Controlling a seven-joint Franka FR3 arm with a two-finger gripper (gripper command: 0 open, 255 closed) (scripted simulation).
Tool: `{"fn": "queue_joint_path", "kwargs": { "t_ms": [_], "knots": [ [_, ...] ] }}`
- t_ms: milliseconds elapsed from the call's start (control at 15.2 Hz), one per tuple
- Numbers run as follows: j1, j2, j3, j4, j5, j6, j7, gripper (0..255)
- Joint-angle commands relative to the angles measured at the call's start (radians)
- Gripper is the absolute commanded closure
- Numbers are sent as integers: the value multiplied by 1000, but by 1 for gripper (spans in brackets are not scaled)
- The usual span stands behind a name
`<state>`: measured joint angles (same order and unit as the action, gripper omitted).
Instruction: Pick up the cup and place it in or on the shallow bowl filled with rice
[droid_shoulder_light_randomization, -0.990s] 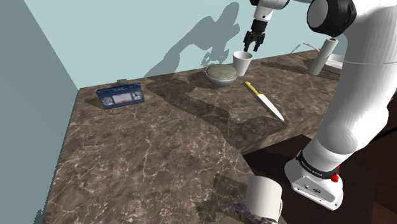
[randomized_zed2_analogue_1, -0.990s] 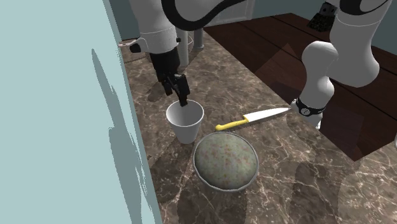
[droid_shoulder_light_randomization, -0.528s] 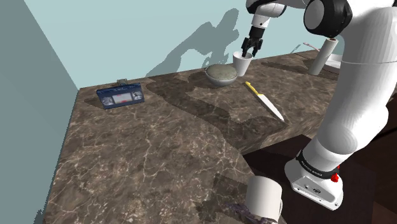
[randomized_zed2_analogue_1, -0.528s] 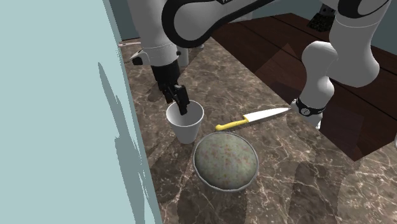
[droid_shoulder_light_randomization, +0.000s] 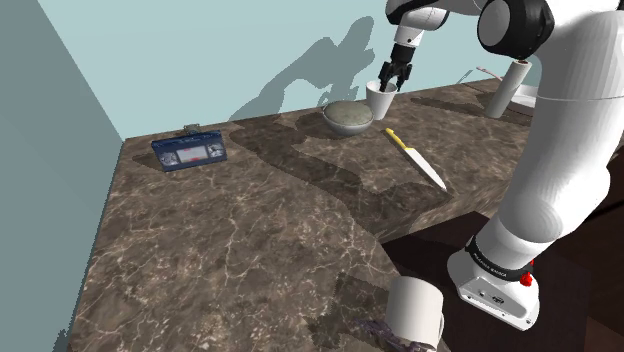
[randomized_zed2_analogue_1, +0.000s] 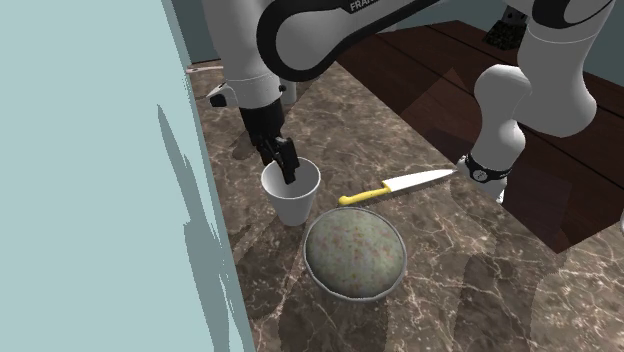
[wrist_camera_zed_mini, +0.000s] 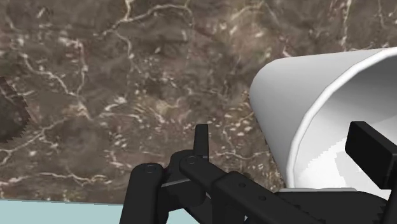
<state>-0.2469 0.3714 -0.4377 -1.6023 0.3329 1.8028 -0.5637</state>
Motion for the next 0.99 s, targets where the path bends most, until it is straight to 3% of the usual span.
{"fn": "queue_joint_path", "kwargs": {
  "t_ms": [0, 594, 924],
  "knots": [
    [0, 0, 0, 0, 0, 0, 0, 255],
    [0, 0, 0, 0, 0, 0, 0, 255],
    [-2, -13, -4, 49, -9, -59, 14, 255]
  ]
}}
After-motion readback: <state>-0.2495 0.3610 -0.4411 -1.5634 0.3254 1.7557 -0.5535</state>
